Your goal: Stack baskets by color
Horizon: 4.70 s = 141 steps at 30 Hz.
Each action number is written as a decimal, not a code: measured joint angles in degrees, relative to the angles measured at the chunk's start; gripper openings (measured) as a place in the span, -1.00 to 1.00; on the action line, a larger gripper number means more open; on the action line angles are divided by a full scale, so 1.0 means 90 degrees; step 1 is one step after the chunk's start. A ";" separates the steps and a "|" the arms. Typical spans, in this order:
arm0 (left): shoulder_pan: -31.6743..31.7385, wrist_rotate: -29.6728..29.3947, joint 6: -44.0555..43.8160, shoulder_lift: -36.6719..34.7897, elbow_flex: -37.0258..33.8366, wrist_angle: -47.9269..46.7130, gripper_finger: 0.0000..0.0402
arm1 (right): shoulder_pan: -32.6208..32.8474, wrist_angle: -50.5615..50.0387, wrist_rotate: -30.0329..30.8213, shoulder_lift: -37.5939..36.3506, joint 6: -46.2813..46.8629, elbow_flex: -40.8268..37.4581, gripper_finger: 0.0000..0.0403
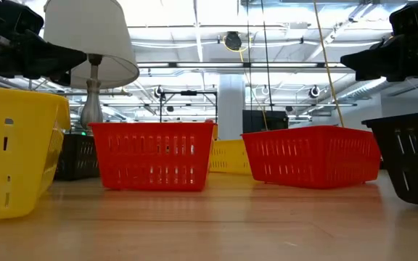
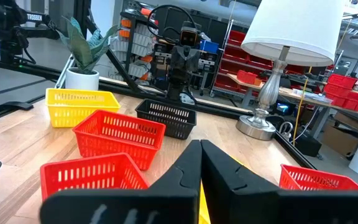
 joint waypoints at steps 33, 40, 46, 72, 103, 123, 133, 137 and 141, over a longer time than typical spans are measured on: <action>0.0000 0.0007 0.0659 -0.0002 0.0000 -0.0008 -0.84 | 0.0000 -0.0219 0.0555 0.0770 0.0142 0.1341 -1.00; 0.0000 0.0010 0.0668 -0.0002 0.0000 0.0000 -0.84 | -0.0002 -0.0518 0.0522 0.1767 0.0740 0.2637 -1.00; 0.0000 0.0010 0.0646 -0.0002 -0.0001 0.0002 -0.84 | 0.0000 -0.1358 0.0512 0.2634 0.0907 0.3956 -1.00; 0.0000 0.0012 0.0648 -0.0002 0.0000 0.0002 -0.84 | 0.0000 -0.3767 0.0510 0.4590 0.1536 0.7167 -1.00; 0.0000 0.0019 -0.0890 0.0704 0.1548 -0.0893 -0.98 | -0.0002 -0.3755 0.0508 0.4687 0.1509 0.7167 -1.00; -0.0045 -0.0044 -0.0697 0.4316 0.6467 -0.3478 -0.96 | 0.0000 -0.3525 0.0508 0.4680 0.1507 0.7000 -1.00; -0.0906 -0.0347 -0.0849 0.5509 0.7169 -0.3849 -0.95 | 0.0000 -0.3086 0.0503 0.4707 0.1837 0.6347 -1.00; -0.1604 -0.1194 -0.0888 0.6062 0.7169 -0.3793 -0.95 | 0.0001 -0.3110 0.0484 0.4702 0.2181 0.6253 -1.00; -0.2248 -0.2020 -0.0848 0.6766 0.7167 -0.3466 -0.95 | 0.0127 -0.3124 0.0483 0.4702 0.2503 0.6181 -1.00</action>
